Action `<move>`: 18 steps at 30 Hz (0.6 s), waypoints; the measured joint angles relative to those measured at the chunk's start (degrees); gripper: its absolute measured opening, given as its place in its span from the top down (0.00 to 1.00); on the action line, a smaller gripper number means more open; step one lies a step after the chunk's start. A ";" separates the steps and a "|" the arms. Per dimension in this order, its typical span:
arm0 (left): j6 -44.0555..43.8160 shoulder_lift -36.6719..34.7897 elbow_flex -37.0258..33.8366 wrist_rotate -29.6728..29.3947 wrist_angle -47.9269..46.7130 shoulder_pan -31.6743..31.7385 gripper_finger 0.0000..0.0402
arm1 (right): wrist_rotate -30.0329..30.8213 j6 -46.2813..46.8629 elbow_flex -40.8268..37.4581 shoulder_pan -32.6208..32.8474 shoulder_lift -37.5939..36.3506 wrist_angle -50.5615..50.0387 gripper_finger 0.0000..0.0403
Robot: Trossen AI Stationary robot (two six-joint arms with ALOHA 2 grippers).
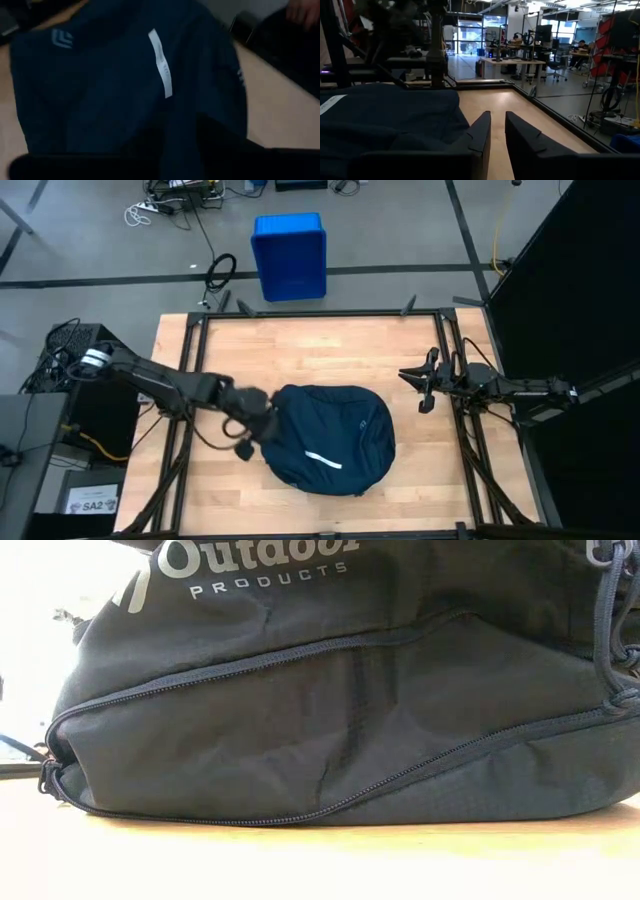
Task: Unpack backpack
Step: Open the dark blue backpack
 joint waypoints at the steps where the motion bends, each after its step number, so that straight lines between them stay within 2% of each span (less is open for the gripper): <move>1: -0.01 1.71 1.32 -1.23 -1.41 -0.88 0.72 | 0.00 0.00 -0.02 0.01 0.00 0.00 0.91; 6: -1.71 8.17 5.04 -5.69 -3.80 -4.27 0.51 | 0.00 0.00 0.00 0.01 0.00 0.00 0.91; 11: -5.32 12.00 6.72 -6.79 -1.82 -6.24 0.34 | 0.00 0.00 0.00 0.00 0.00 0.00 0.93; 14: -7.91 13.34 7.23 -6.76 0.04 -7.64 0.28 | 0.00 0.00 0.00 0.01 0.00 0.00 0.94; 18: -11.50 16.17 7.23 -5.99 1.69 -9.71 0.25 | 0.00 0.00 -0.01 0.01 0.02 0.00 0.93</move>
